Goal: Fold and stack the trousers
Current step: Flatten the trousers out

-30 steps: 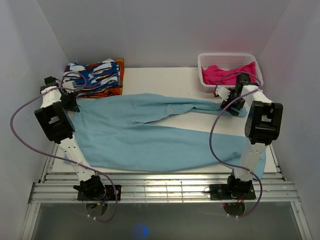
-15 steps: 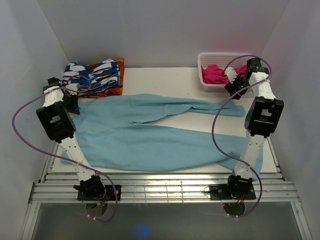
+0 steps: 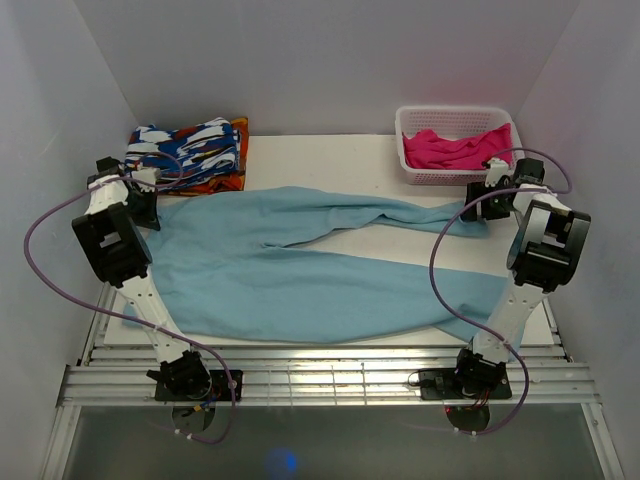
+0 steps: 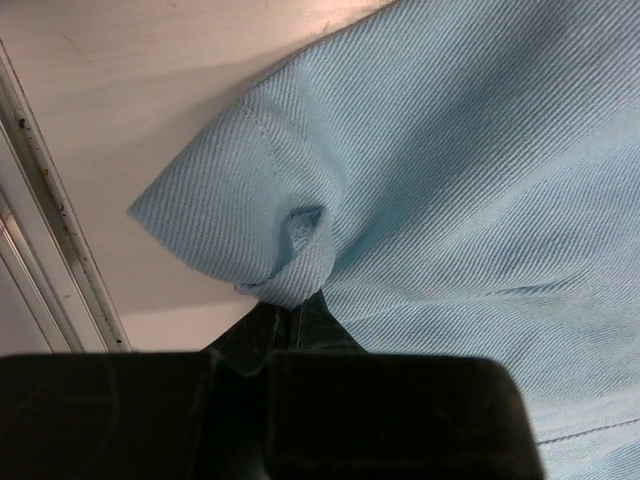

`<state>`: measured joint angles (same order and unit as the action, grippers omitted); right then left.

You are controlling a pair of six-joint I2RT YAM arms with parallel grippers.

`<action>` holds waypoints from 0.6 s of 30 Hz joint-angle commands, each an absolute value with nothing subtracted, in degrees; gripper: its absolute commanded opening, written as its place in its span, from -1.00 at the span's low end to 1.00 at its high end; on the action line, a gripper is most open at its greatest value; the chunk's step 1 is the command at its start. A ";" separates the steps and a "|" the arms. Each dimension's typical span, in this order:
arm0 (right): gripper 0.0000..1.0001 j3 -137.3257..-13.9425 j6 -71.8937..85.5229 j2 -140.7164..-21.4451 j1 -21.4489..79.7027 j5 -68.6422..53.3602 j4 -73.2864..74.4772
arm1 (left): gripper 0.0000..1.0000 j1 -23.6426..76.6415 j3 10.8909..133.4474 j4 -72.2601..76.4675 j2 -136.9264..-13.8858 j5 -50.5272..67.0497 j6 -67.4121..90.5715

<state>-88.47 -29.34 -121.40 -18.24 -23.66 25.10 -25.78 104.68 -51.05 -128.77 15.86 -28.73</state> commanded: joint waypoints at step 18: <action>0.40 -86.57 -23.44 -117.07 -18.19 -33.22 21.50 | -1.00 -25.14 102.83 -53.96 -126.21 15.38 -29.44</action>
